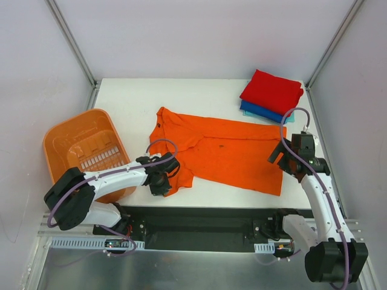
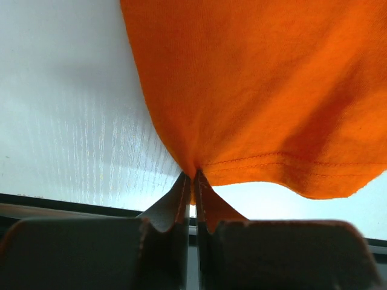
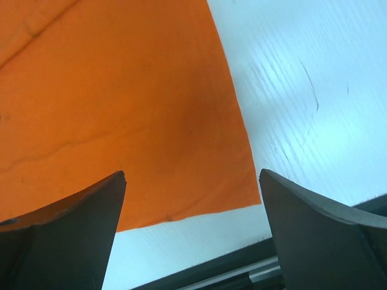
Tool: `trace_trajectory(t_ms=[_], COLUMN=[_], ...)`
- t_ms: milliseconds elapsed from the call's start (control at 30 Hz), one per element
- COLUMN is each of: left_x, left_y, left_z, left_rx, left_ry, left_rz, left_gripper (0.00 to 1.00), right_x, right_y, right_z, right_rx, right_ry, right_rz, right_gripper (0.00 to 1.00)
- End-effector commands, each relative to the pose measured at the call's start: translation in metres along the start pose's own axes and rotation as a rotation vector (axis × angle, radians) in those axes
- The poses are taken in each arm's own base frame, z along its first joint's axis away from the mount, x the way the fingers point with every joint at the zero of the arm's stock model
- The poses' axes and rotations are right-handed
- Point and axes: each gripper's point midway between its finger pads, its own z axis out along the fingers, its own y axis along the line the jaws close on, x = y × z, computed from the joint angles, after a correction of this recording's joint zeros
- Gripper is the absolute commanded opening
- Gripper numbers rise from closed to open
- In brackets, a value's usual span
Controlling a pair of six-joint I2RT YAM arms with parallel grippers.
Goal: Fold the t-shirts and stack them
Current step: Fold the tshirt
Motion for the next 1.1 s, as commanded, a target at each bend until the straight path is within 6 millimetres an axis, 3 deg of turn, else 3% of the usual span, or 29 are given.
trace_trajectory(t_ms=[0,300,500,800,967,1067], left_x=[-0.003,-0.026,-0.040,-0.051,-0.053,-0.055], left_y=[-0.003,-0.020,-0.027,-0.033,-0.035,-0.035], left_z=[-0.001,-0.028,-0.045,-0.058,-0.059,-0.060], left_rx=[0.004,0.118,0.173,0.211,0.213,0.213], left_ry=[-0.015,-0.125,-0.197,-0.238,-0.238,-0.246], left_rz=[0.003,0.023,0.027,0.019,0.024,0.023], left_gripper=[0.00,0.00,0.00,0.00,0.00,0.00], right_x=[0.031,0.092,0.107,0.112,0.112,0.108], right_y=[-0.015,-0.036,-0.034,-0.036,-0.041,-0.044], right_z=[-0.002,0.013,0.029,0.043,0.047,0.049], right_rx=[0.055,0.086,0.090,0.118,0.138,0.153], right_ry=[0.070,0.210,0.251,0.261,0.242,0.229], right_rz=[0.120,0.329,0.407,0.424,0.422,0.403], right_gripper=[0.97,0.98,0.92,0.65,0.38,0.33])
